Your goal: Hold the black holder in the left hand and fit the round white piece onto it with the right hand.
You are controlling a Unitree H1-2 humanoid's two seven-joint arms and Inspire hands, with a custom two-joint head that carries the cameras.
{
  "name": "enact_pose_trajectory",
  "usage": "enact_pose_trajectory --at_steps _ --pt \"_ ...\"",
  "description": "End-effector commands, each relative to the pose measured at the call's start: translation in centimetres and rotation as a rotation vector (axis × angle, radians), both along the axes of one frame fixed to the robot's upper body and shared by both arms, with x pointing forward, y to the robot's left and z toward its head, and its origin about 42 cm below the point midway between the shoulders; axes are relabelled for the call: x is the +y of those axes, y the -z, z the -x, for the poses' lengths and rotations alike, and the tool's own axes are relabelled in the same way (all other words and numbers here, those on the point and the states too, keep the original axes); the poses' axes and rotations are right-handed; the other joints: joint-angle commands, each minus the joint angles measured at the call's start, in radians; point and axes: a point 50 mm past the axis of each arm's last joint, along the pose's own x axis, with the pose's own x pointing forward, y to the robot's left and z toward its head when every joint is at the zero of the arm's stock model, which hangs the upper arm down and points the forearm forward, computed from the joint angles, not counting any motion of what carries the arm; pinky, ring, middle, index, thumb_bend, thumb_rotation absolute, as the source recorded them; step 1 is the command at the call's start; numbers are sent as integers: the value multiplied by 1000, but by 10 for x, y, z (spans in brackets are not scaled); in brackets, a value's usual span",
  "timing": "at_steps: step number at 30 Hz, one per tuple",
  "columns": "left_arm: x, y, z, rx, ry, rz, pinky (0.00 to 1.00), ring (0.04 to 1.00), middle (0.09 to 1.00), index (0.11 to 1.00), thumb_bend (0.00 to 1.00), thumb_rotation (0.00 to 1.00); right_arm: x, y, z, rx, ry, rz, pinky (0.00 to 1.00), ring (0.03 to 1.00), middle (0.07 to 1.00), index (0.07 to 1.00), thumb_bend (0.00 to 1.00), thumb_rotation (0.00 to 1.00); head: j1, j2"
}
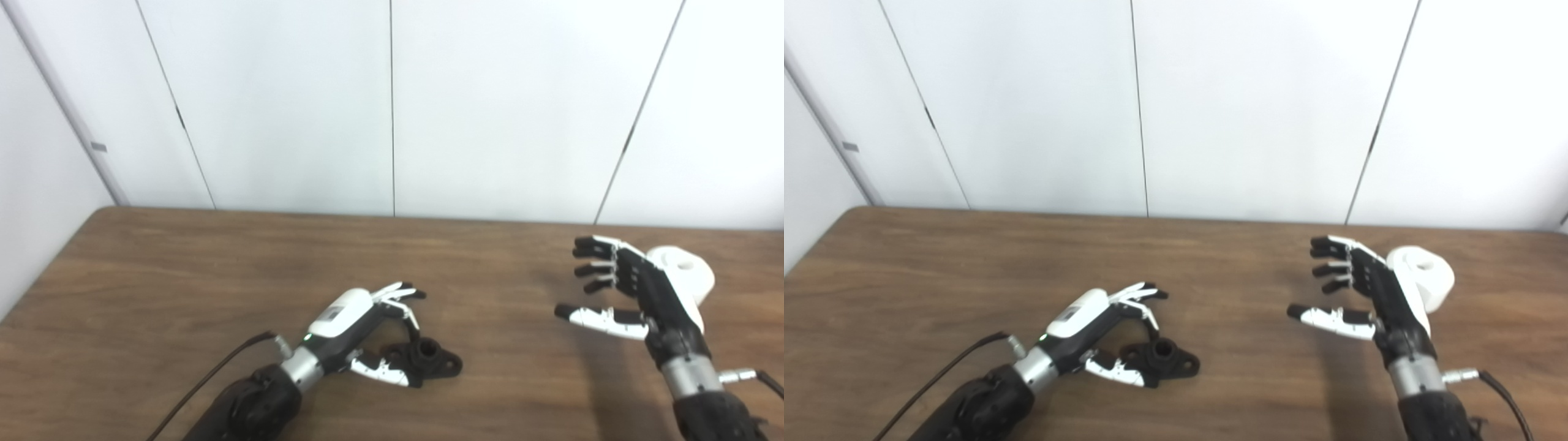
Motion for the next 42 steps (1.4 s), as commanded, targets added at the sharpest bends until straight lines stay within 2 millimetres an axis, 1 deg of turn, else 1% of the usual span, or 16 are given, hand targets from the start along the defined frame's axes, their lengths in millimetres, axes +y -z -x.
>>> enact_pose_trajectory --at_steps 1,5,7,14,18,20,23,25,27,28,30,31,33,36,39,42 --pt "4 27 4 115 -21 -165 973 987 907 483 524 57 -2 -24 -5 -107 -10 19 509 638 721 717 620 27 -3 3" --pt "-2 32 2 120 -26 -198 998 993 903 483 524 55 -4 -26 -5 -109 -4 32 512 635 721 719 622 50 -10 5" --pt "-3 33 2 118 -29 -224 1000 988 899 483 524 55 -5 -28 -4 -111 -2 35 515 637 721 721 621 70 -15 6" --pt "-6 37 4 67 -51 -375 985 970 890 483 524 58 -8 -33 -3 -119 -2 40 516 635 726 721 620 67 -18 7" --pt "-6 37 6 62 -61 -402 990 962 885 483 524 57 -10 -35 -4 -121 0 47 519 638 729 725 625 102 -25 5" --pt "-3 38 6 60 -64 -404 988 960 881 483 524 57 -9 -36 -4 -124 -1 47 522 641 729 726 625 96 -58 -3" --pt "2 41 7 49 -70 -396 955 948 871 483 524 57 -6 -39 -4 -135 -8 59 516 642 730 726 634 79 -128 -22" --pt "7 42 9 40 -70 -387 934 944 866 483 524 56 -6 -41 -6 -161 0 122 516 641 730 722 656 77 -214 -46" --pt "13 43 10 43 -72 -380 935 947 867 484 524 55 -9 -46 -8 -190 19 248 518 645 733 720 696 98 -272 -65" --pt "16 43 11 41 -73 -377 939 947 868 484 524 55 -12 -49 -9 -202 37 341 521 648 735 726 724 111 -290 -72" --pt "21 42 12 41 -77 -373 938 939 866 484 524 54 -17 -56 -9 -225 73 497 554 684 756 750 762 160 -337 -93" --pt "24 42 13 39 -78 -370 938 937 866 484 524 54 -20 -59 -9 -229 92 561 586 723 781 763 774 185 -363 -106" --pt "29 43 13 32 -79 -365 929 927 860 484 523 53 -27 -68 -8 -250 135 671 653 805 850 795 783 237 -395 -125" --pt "33 43 15 30 -79 -357 934 918 855 485 523 52 -43 -87 -8 -261 238 798 745 904 950 842 790 299 -426 -144" --pt "34 44 16 26 -78 -358 914 910 849 485 523 51 -62 -107 -9 -269 339 864 743 932 977 843 840 310 -451 -160" --pt "35 45 17 25 -80 -342 897 899 838 485 522 50 -84 -123 -10 -249 411 882 755 919 967 843 866 301 -463 -161"
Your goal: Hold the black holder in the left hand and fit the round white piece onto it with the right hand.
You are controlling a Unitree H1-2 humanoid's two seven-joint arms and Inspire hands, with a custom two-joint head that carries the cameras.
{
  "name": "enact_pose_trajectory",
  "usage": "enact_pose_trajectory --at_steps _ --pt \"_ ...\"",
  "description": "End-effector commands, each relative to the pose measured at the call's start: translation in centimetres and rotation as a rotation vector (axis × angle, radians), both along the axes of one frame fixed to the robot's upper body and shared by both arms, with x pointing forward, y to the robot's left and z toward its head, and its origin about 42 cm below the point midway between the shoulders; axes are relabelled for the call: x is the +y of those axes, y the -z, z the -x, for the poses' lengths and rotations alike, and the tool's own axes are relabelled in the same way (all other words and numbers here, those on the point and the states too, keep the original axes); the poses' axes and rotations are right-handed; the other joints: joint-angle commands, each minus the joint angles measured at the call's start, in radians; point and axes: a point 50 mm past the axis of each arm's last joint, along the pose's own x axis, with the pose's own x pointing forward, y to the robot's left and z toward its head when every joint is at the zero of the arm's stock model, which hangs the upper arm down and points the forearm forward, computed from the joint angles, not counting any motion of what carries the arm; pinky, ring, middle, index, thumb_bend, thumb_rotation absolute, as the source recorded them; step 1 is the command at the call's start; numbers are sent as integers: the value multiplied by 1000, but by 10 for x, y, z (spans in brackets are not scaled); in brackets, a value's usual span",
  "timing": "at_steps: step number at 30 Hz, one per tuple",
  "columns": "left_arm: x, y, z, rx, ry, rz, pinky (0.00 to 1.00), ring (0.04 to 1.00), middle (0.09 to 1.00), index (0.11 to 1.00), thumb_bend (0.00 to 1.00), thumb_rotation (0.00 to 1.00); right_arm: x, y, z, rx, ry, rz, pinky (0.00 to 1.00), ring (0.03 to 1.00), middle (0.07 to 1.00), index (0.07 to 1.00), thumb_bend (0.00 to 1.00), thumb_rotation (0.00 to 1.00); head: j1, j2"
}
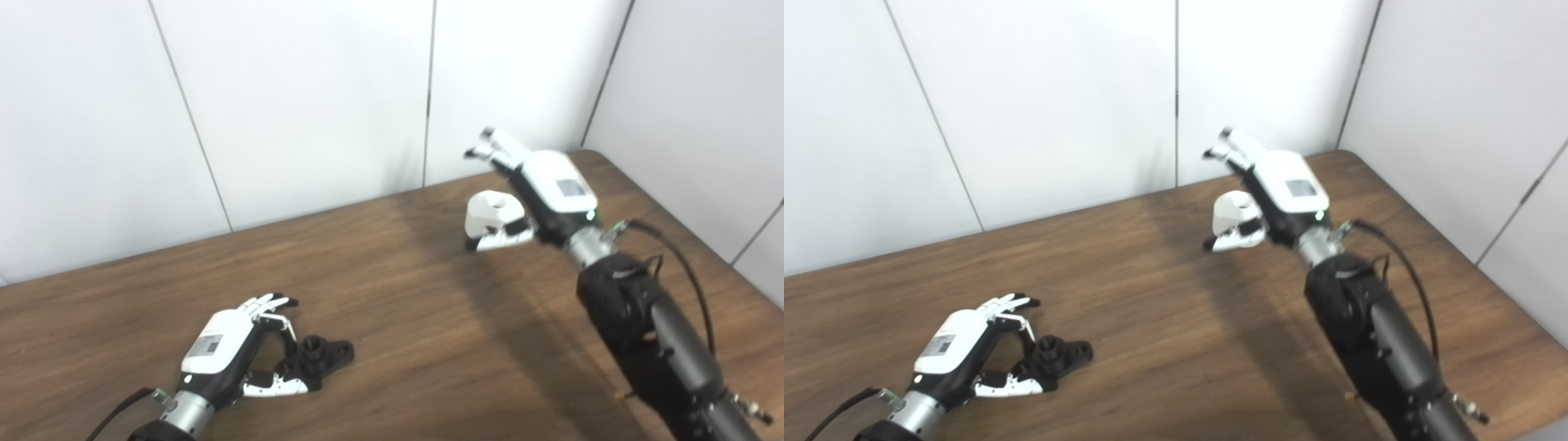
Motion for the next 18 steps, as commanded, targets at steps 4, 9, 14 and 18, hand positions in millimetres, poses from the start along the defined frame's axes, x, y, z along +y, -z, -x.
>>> enact_pose_trajectory --at_steps 4,9,14,18 --pt "40 46 18 149 -48 -168 897 899 838 485 522 50 -29 -42 -2 -59 84 -28 721 922 967 877 863 291 -23 -5" --pt "40 47 17 148 -38 -169 898 903 837 485 522 50 -49 -46 -5 8 158 -101 699 920 959 919 859 307 -21 -8" --pt "41 48 18 157 -45 -164 908 907 841 485 522 51 -60 -41 -8 114 182 -144 657 892 963 920 904 323 -17 -7" --pt "44 48 20 159 -45 -162 925 910 844 486 522 50 -65 -33 -13 224 180 -190 665 904 983 946 926 383 -12 -3"
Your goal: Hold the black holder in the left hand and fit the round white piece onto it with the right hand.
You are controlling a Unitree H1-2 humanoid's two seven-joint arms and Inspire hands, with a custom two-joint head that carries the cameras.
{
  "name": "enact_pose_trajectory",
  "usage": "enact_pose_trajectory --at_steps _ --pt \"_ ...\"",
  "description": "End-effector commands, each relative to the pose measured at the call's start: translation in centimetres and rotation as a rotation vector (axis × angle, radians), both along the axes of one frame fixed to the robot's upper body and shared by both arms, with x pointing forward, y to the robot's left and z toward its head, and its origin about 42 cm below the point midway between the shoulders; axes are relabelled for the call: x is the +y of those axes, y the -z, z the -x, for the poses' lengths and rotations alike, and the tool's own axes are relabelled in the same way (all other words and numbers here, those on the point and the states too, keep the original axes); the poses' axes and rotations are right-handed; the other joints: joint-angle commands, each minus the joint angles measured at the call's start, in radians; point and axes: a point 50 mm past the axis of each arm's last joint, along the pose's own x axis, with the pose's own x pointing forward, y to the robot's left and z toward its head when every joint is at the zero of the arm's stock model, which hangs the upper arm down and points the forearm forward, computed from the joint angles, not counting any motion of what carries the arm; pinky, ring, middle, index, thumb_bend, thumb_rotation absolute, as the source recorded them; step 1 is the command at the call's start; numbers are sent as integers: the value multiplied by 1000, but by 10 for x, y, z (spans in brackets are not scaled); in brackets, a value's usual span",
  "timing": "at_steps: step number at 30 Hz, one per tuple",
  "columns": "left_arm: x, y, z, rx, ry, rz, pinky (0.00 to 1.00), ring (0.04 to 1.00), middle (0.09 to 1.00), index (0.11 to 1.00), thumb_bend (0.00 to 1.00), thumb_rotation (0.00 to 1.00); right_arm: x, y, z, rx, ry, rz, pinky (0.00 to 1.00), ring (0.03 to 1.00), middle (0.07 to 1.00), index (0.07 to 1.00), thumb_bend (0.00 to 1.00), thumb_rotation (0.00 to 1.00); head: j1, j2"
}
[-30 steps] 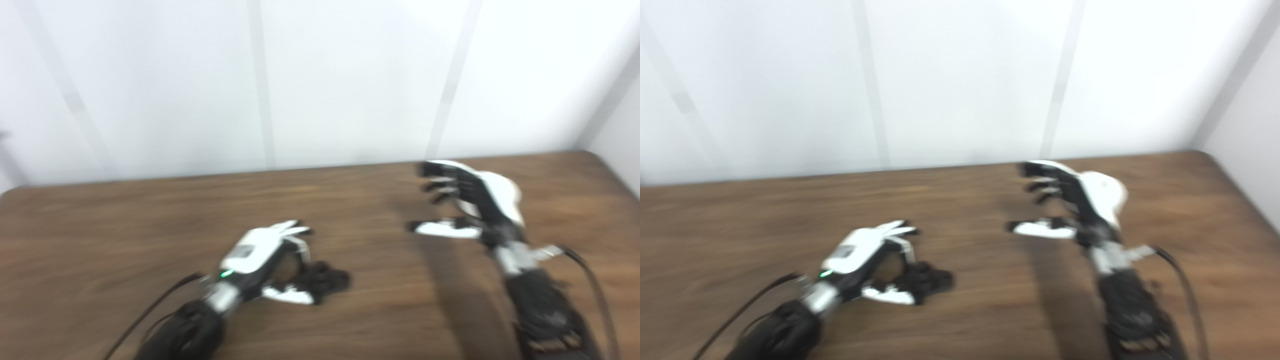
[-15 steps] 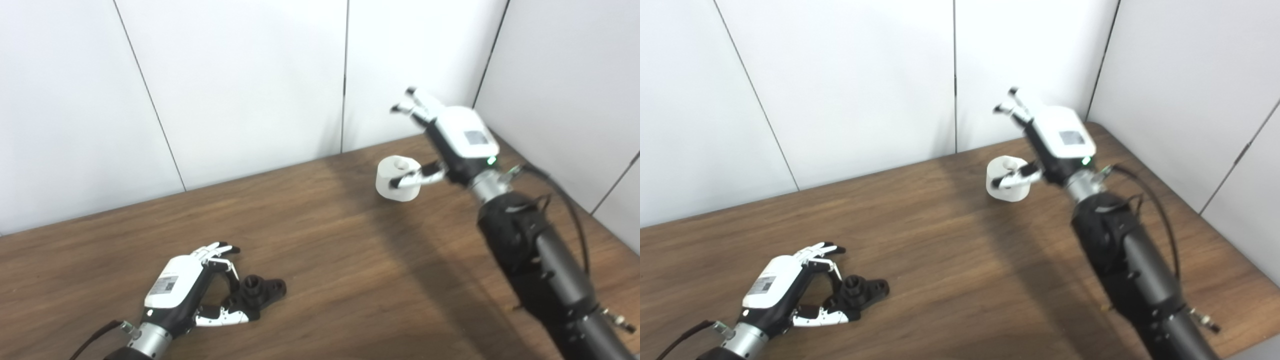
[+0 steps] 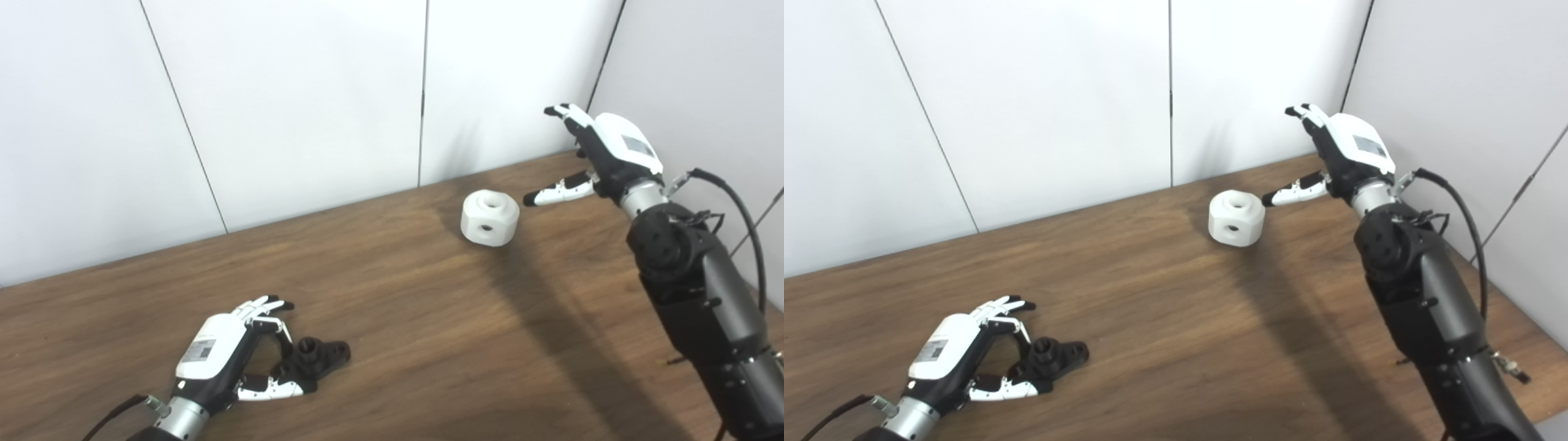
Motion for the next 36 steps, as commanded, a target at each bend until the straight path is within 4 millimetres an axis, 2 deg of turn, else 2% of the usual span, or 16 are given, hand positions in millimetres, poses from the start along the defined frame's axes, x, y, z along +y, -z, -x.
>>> enact_pose_trajectory --at_steps 1,8,14,17,23,29,36 --pt "41 43 20 165 -57 -193 925 910 844 485 522 50 -5 -19 -6 -2 -8 -3 670 911 990 952 926 392 -1 1" --pt "44 42 21 169 -63 -192 936 910 844 485 522 50 -9 -2 -19 106 -8 -37 679 914 983 914 981 445 3 2" --pt "43 40 20 159 -61 -194 919 906 842 486 522 50 -7 14 -34 141 -2 -54 727 921 985 912 1000 451 13 5" --pt "43 40 20 153 -59 -188 907 900 837 485 522 49 -4 22 -40 155 -4 -80 698 922 994 921 1000 487 12 4" --pt "41 40 20 164 -58 -182 913 903 837 485 522 49 3 41 -54 185 -19 -118 677 916 999 926 996 488 21 5" --pt "44 40 20 166 -57 -184 895 894 835 485 522 49 12 56 -62 200 -42 -208 755 961 1000 920 975 468 26 7" --pt "46 39 20 155 -60 -185 905 891 833 485 522 49 24 67 -67 203 -63 -211 734 951 993 901 977 462 29 10"
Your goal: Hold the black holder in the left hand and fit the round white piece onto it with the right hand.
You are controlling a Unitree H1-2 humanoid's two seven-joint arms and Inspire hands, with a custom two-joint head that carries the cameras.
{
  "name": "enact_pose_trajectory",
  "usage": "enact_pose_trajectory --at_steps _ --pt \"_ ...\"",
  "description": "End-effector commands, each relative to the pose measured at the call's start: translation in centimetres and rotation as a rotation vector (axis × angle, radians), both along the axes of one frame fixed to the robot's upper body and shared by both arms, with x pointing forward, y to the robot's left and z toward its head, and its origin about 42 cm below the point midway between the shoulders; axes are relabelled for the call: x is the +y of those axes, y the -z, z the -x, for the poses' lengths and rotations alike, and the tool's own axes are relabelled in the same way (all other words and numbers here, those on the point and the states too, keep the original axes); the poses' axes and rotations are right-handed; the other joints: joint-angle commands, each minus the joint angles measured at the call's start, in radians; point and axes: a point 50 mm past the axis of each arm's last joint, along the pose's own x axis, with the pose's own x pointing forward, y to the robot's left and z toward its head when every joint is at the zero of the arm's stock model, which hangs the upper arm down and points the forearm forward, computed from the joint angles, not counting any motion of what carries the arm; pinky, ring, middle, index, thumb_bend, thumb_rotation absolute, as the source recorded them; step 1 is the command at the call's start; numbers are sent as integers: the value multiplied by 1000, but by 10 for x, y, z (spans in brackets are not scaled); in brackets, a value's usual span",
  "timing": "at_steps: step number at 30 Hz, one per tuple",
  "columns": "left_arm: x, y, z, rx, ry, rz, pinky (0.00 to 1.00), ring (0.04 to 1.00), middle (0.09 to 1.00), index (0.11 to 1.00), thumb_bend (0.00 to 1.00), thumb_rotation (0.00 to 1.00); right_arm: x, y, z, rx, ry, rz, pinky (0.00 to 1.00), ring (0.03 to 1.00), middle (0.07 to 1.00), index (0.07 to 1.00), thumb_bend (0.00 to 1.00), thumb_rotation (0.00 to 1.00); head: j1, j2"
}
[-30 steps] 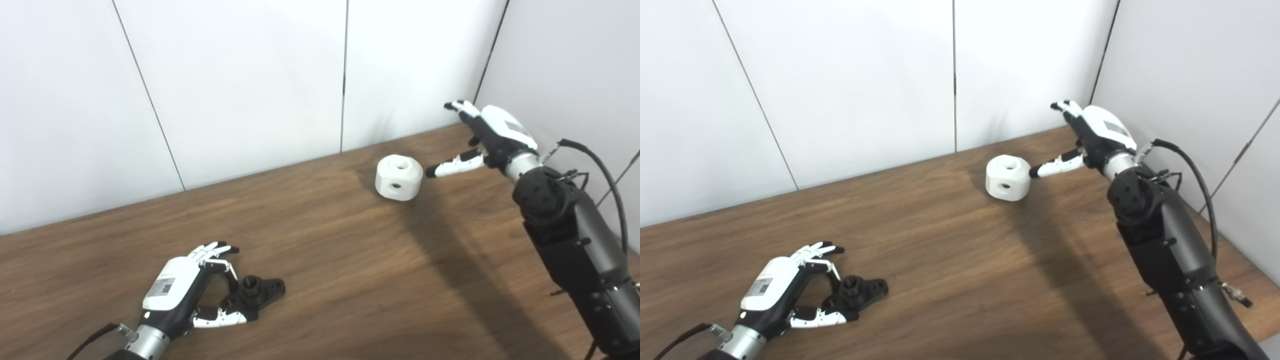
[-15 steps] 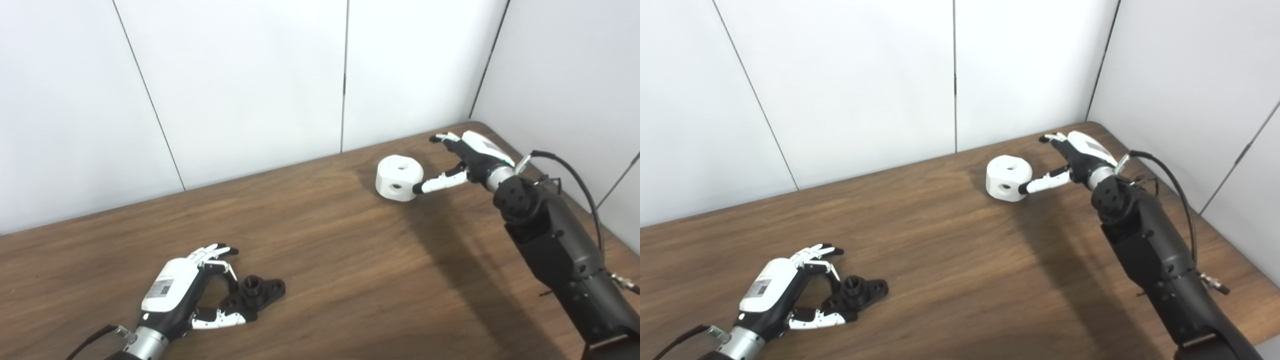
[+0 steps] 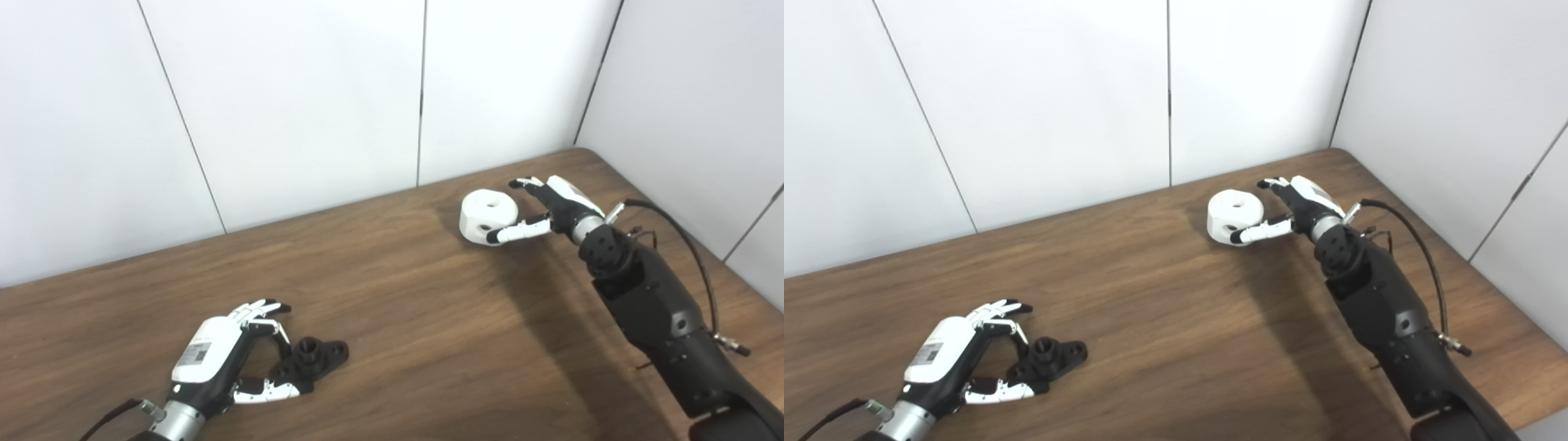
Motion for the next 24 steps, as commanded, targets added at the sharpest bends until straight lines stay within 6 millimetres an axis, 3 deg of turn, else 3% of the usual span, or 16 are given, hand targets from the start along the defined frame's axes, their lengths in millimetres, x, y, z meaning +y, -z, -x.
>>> enact_pose_trajectory --at_steps 1,24 --pt "40 37 18 148 -57 -198 907 889 831 485 522 49 15 -15 -11 -63 -58 -3 723 943 991 898 972 460 -1 1" --pt "36 33 22 145 -54 -202 877 889 832 485 522 49 34 -2 -15 -55 -85 7 716 916 980 863 946 397 14 22"
